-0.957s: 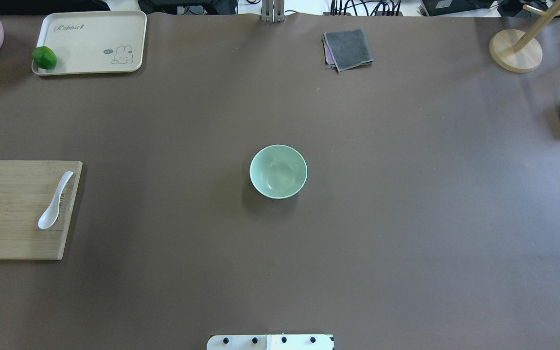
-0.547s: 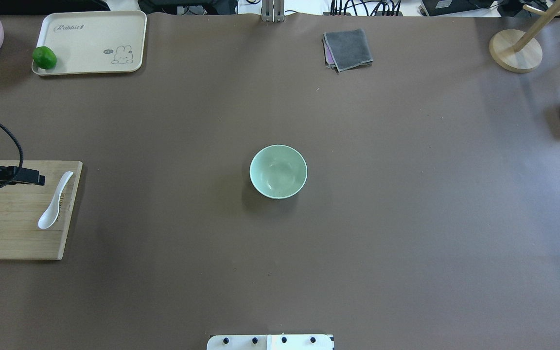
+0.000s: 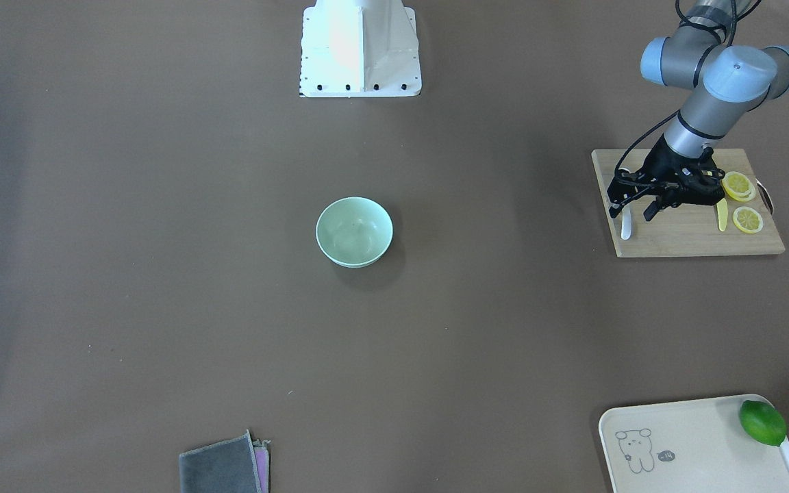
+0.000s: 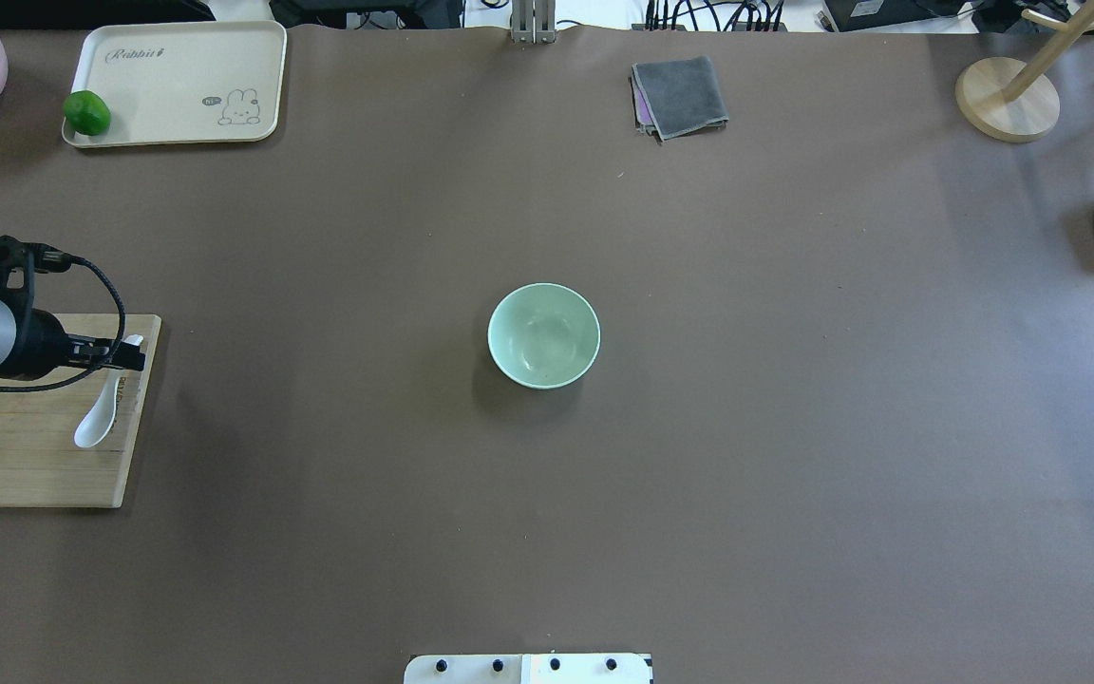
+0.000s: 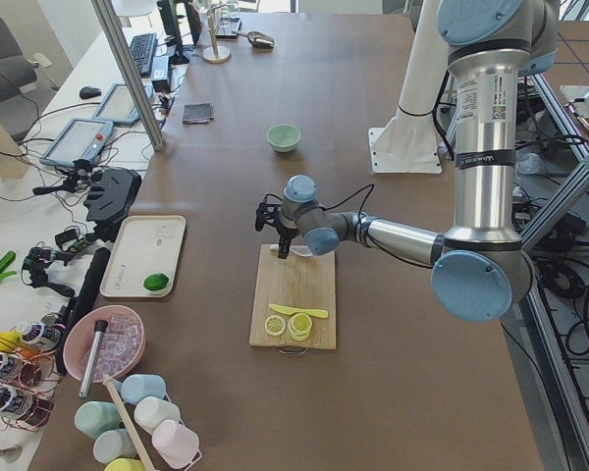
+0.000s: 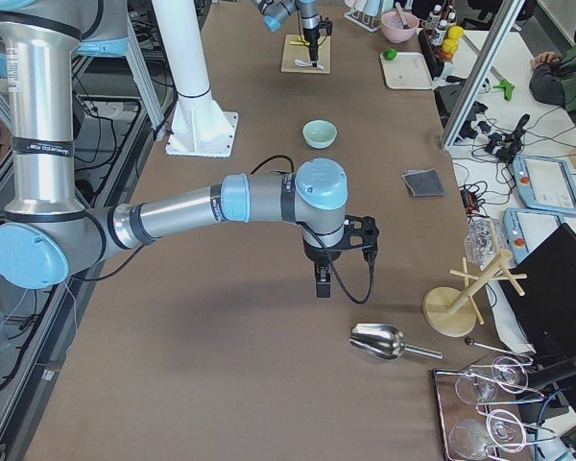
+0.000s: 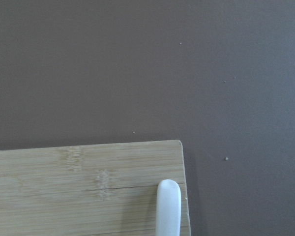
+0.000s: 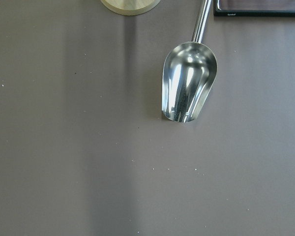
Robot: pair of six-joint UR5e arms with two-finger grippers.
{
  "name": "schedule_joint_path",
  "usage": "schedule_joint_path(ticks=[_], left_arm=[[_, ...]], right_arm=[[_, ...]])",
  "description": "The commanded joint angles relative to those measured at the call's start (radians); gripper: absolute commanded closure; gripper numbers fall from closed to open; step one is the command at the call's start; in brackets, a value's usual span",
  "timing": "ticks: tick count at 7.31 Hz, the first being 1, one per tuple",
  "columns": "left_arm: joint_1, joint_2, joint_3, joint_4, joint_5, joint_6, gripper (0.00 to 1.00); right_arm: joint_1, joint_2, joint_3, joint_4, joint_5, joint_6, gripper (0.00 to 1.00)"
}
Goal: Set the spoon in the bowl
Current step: 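Reach the left gripper down to the white spoon and grasp it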
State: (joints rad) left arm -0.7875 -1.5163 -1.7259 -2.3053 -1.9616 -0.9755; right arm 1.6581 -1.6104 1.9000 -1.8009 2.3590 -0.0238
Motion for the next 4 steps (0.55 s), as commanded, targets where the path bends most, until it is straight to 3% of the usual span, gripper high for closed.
schedule_joint_path(ticks=[1,2,3,4], left_arm=[[0.005,0.001,0.002,0.001,0.001,0.005,0.56],[0.005,0.001,0.002,0.001,0.001,0.005,0.59],[0.005,-0.001,0.0,0.001,0.001,0.003,0.68],[0.005,-0.002,-0.003,0.0,0.001,-0.003,0.86]], right_arm=[[0.0,-0.006,0.001,0.0,-0.003,-0.001,0.0],[0.0,-0.008,0.002,0.0,-0.007,0.001,0.0],[0.0,-0.011,0.002,0.0,-0.007,0.001,0.0],[0.0,-0.011,0.004,0.0,-0.007,0.002,0.0]])
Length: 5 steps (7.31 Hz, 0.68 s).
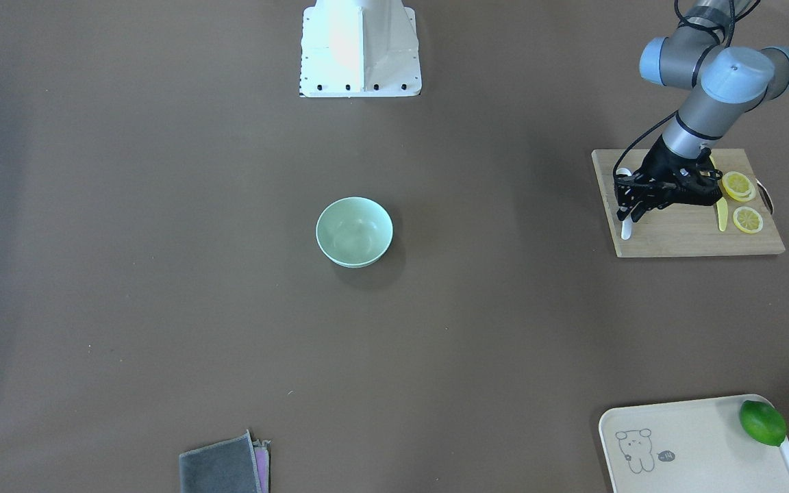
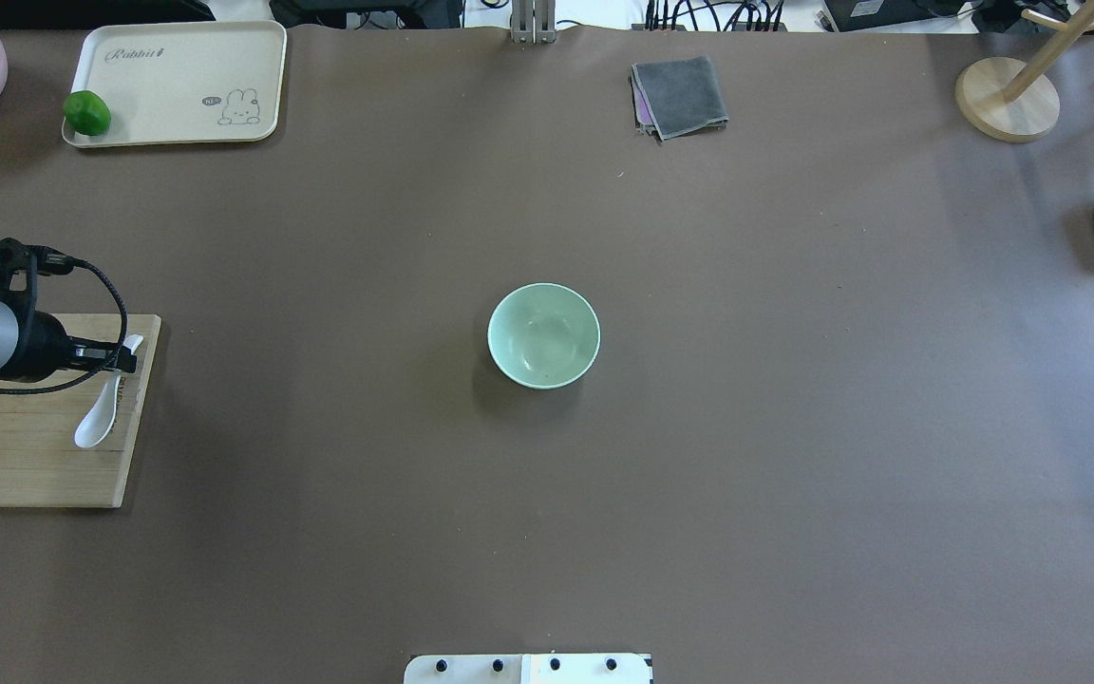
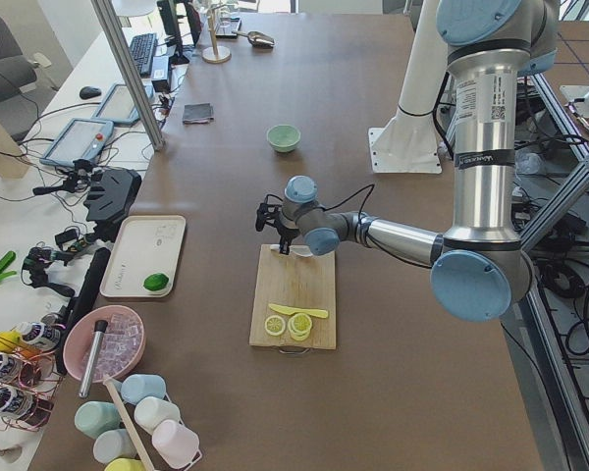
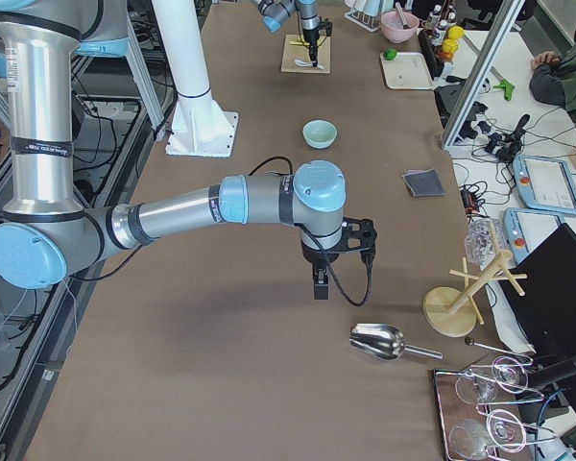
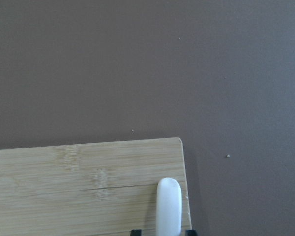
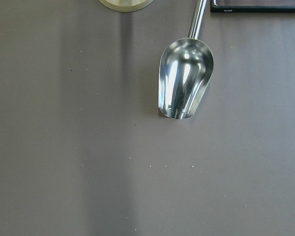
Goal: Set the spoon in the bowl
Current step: 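Reach the left gripper down to the white spoon and grasp it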
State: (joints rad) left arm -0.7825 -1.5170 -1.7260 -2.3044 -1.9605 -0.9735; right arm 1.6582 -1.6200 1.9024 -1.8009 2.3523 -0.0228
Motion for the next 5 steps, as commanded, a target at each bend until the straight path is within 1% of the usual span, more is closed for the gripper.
schedule_joint_path(ticks=[1,2,3,4,5], left_arm=[[0.0,-0.003,-0.016,-0.001,-0.001,-0.016,1.0],[0.0,-0.017,-0.048,-0.001,-0.009,-0.071,1.0],[0.0,-0.084,-0.07,0.005,-0.011,-0.212,1.0],[0.015,-0.179,-0.063,0.01,-0.009,-0.343,1.0],[0.061,-0.272,-0.038,0.026,0.001,-0.435,1.0]], right_arm=[[0.0,-0.003,0.001,0.0,-0.001,0.003,0.0],[0.0,-0.003,0.001,0.0,-0.001,0.004,0.0],[0.0,-0.004,0.003,0.0,-0.001,0.004,0.0],[0.0,-0.008,0.003,0.0,0.001,0.004,0.0],[0.0,-0.009,0.003,0.0,0.001,0.004,0.0]])
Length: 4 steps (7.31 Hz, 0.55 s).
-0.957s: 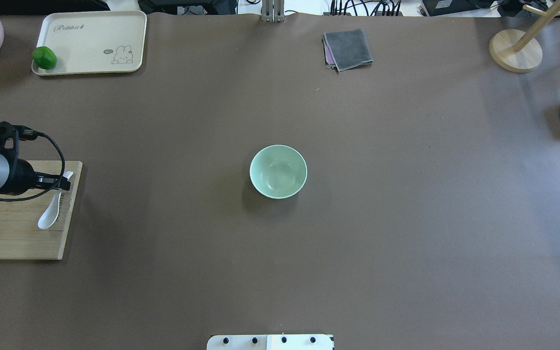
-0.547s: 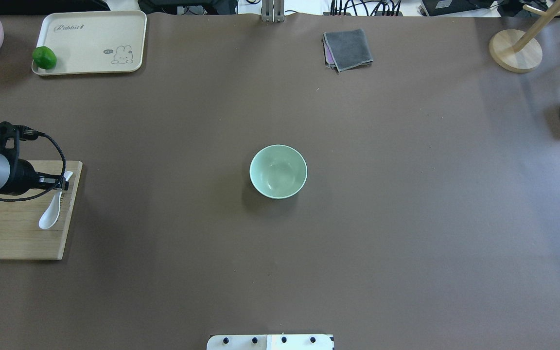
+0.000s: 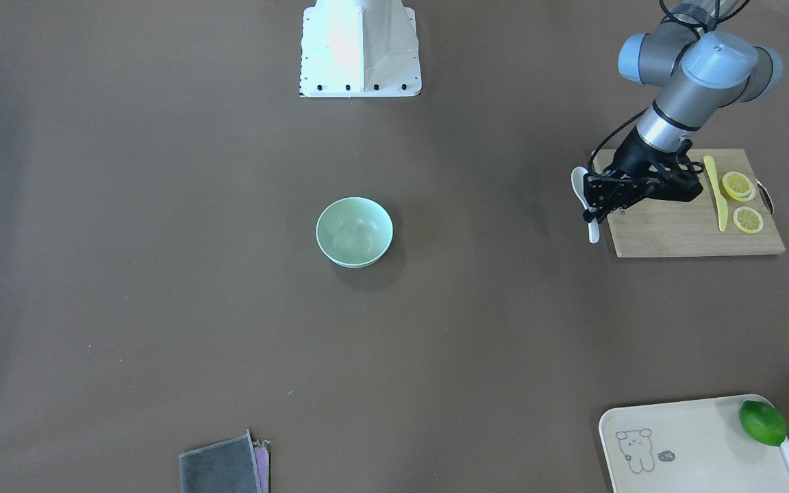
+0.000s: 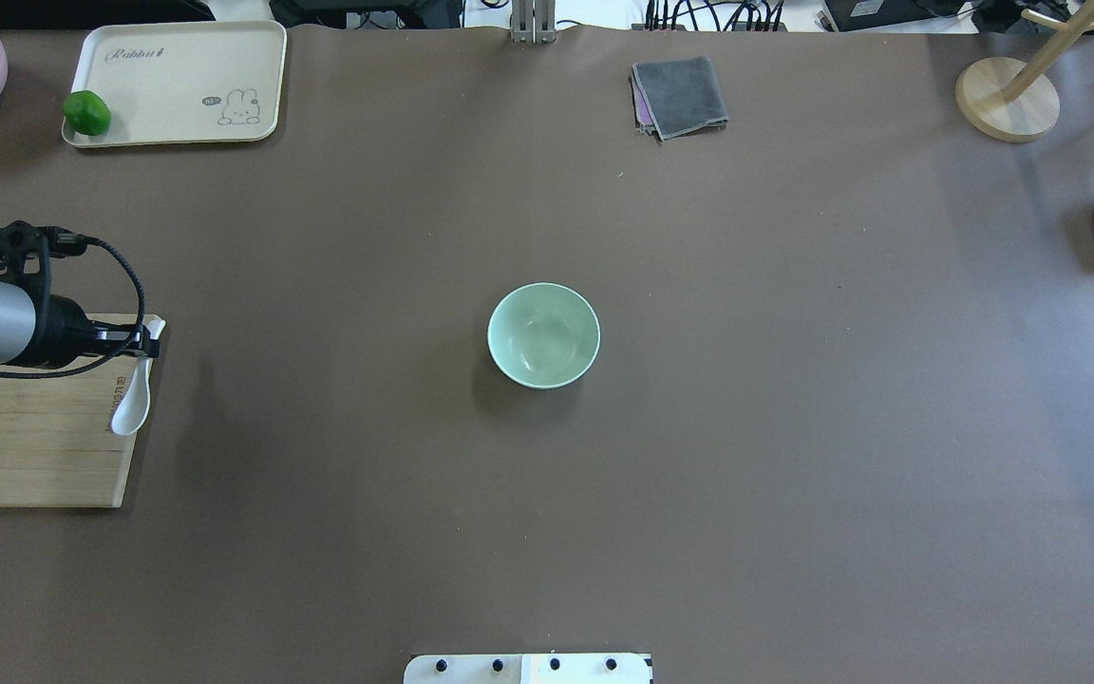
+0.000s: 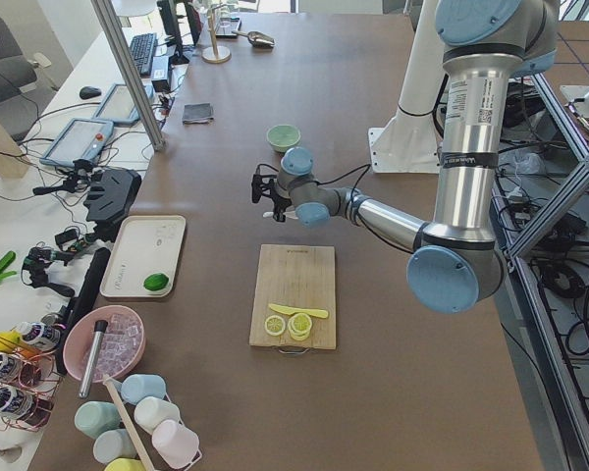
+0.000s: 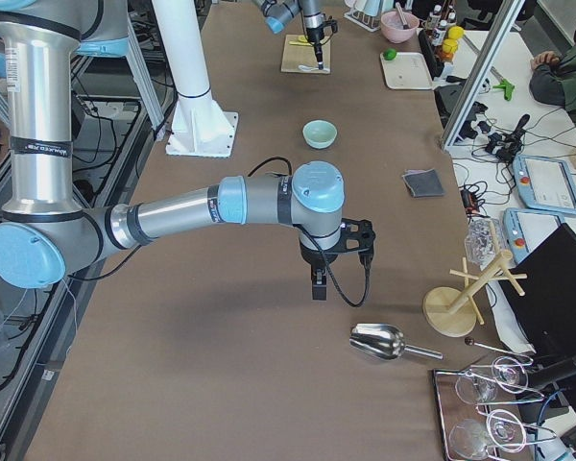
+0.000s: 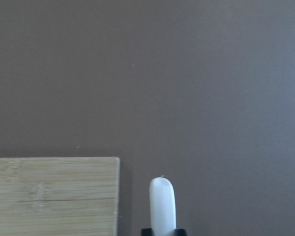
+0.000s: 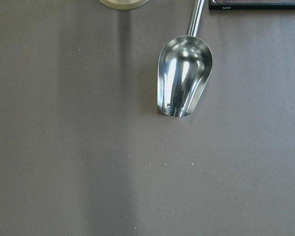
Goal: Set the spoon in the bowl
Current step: 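Carry the white spoon with the left gripper and lower it into the bowl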
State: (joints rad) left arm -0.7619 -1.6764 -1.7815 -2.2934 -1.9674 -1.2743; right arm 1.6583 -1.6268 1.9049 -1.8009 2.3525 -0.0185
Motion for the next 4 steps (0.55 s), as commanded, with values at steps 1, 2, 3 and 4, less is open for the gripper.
schedule_joint_path(ticks=[1,2,3,4], left_arm=[[0.076,-0.228,0.052,0.053,0.071,-0.228,1.0],[0.143,-0.331,0.074,0.127,0.147,-0.311,1.0],[0.197,-0.43,0.111,0.191,0.238,-0.373,1.0],[0.231,-0.509,0.154,0.215,0.286,-0.429,1.0]], right_arm=[[0.0,-0.004,0.002,0.0,0.001,-0.001,0.0],[0.0,-0.01,0.003,0.0,0.002,0.0,0.0],[0.0,-0.01,0.006,0.0,0.002,-0.001,0.0],[0.0,-0.01,0.008,0.0,0.002,0.0,0.0]])
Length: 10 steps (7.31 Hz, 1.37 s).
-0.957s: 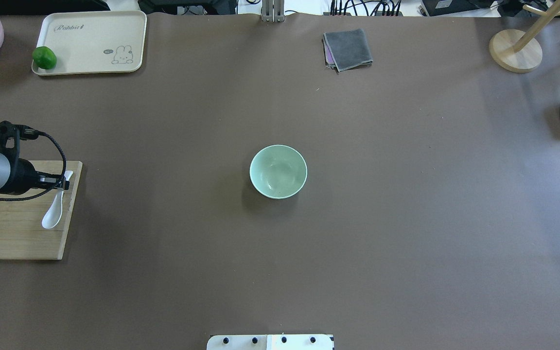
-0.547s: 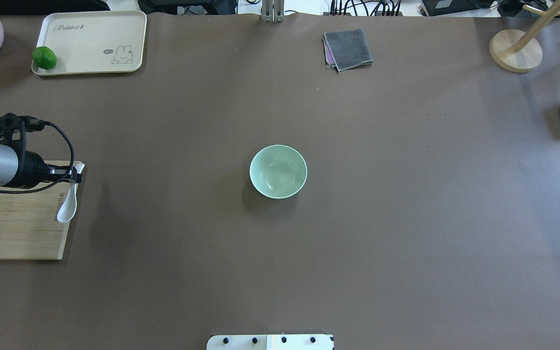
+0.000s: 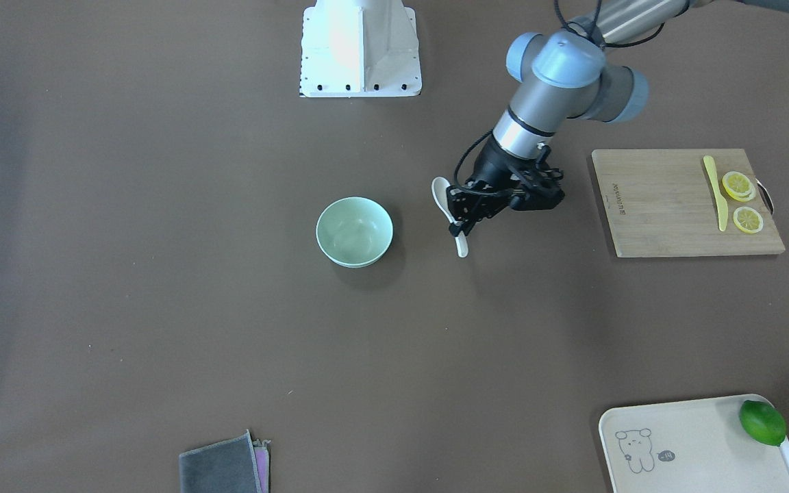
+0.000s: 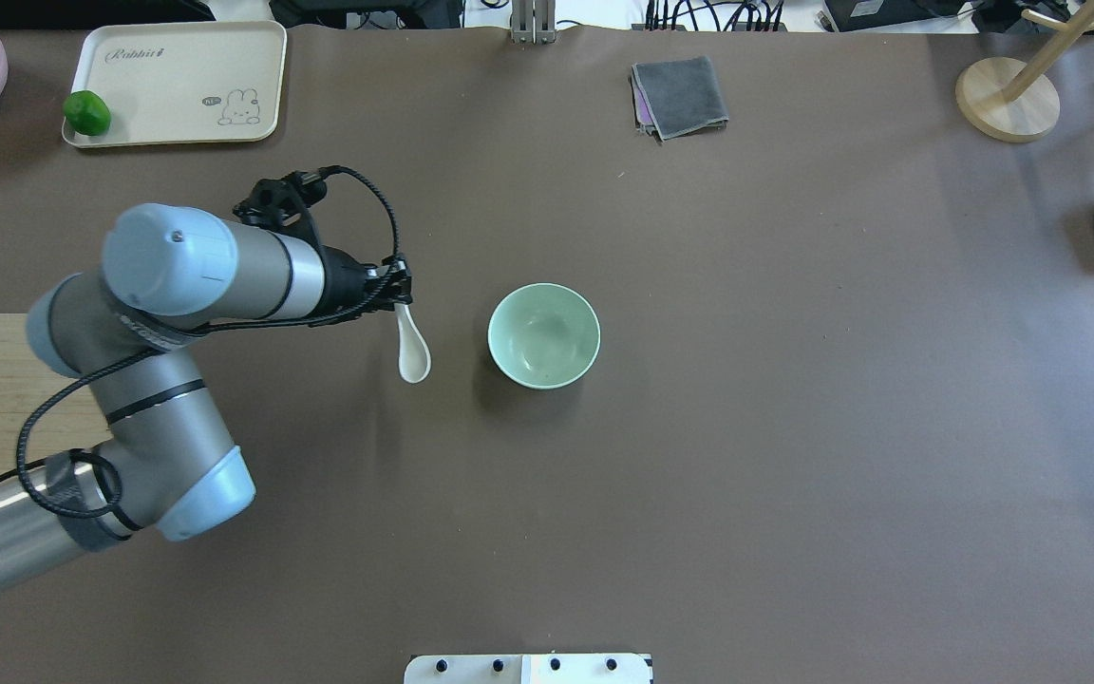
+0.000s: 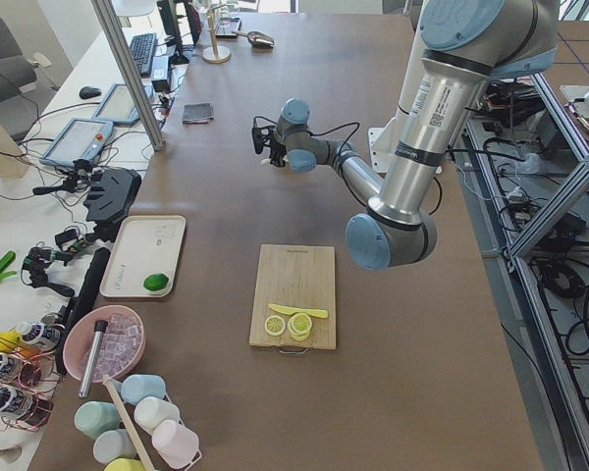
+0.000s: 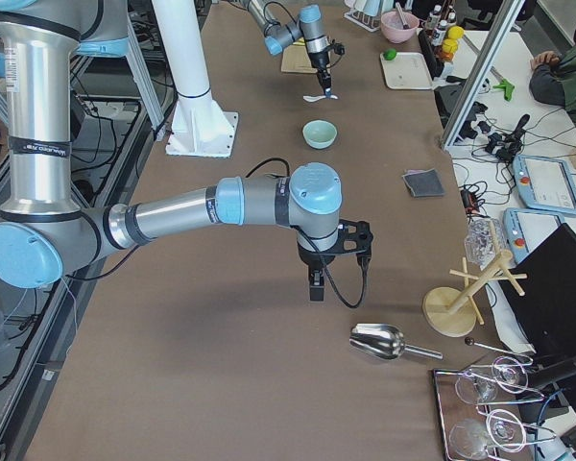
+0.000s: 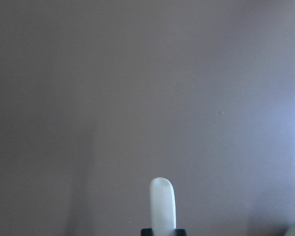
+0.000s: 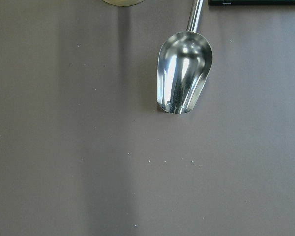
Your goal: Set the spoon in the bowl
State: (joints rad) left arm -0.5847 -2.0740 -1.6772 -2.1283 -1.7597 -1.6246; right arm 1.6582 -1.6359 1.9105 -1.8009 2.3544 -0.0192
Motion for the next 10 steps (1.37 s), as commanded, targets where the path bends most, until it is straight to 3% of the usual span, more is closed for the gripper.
schedule_joint_path(ticks=[1,2,3,4,5,6,7,8,9,10], left_arm=[[0.063,-0.144,0.088,0.05,0.088,-0.102,1.0],[0.08,-0.149,0.093,0.05,0.127,-0.106,0.91],[0.095,-0.149,0.091,0.05,0.155,-0.103,0.32],[0.095,-0.146,0.087,0.05,0.155,-0.092,0.02],[0.088,-0.12,0.042,0.101,0.152,-0.066,0.02],[0.076,-0.08,-0.081,0.263,0.137,0.097,0.02],[0.016,0.01,-0.231,0.432,0.044,0.243,0.02],[-0.071,0.096,-0.316,0.532,-0.066,0.366,0.02],[-0.177,0.198,-0.379,0.577,-0.139,0.573,0.02],[-0.326,0.329,-0.406,0.576,-0.278,0.855,0.02]], right_arm=[[0.0,-0.002,0.002,0.0,0.0,0.001,0.0],[0.0,-0.004,0.002,0.0,0.0,0.001,0.0],[0.0,-0.007,0.002,0.0,0.0,-0.001,0.0],[0.0,-0.007,0.002,0.002,0.0,-0.008,0.0],[0.0,-0.015,0.002,0.003,0.0,-0.007,0.0],[0.0,-0.019,0.002,0.018,0.0,0.001,0.0],[0.0,-0.024,0.002,0.02,0.0,0.002,0.0],[0.0,-0.025,0.001,0.02,0.0,0.002,0.0],[0.0,-0.028,0.001,0.02,0.0,0.001,0.0],[0.0,-0.03,-0.001,0.02,-0.001,0.001,0.0]])
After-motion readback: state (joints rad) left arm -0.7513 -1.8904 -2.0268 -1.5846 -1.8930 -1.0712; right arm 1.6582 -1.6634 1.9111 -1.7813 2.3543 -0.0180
